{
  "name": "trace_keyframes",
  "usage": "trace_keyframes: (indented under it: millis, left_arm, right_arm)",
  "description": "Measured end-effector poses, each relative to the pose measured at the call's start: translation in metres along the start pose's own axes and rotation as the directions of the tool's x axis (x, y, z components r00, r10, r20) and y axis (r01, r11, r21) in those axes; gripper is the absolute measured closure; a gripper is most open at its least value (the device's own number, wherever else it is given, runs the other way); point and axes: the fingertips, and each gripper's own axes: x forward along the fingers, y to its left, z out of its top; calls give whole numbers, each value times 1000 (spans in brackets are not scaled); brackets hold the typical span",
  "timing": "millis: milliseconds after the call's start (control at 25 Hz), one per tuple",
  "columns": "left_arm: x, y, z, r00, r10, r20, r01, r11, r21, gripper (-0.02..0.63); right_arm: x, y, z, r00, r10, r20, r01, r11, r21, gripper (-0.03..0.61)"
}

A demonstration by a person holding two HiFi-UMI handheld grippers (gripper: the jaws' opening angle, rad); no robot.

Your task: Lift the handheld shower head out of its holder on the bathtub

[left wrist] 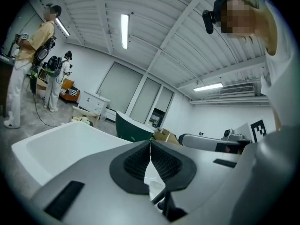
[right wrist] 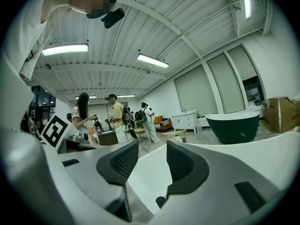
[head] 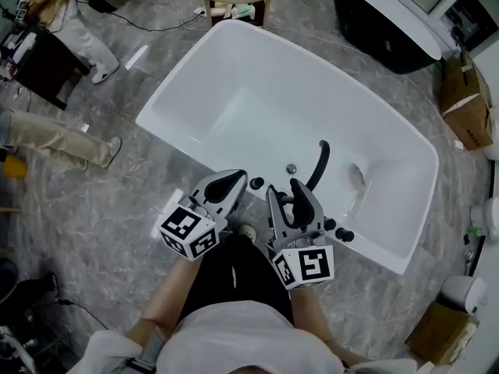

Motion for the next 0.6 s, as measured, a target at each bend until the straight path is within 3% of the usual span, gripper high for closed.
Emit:
trace_keyframes:
  millis: [600]
  left_arm:
    - [10, 29, -24, 997, -58, -55, 56, 997, -44, 603]
  right_arm:
    - [29, 10, -38, 996, -15, -85, 11, 999, -43, 396]
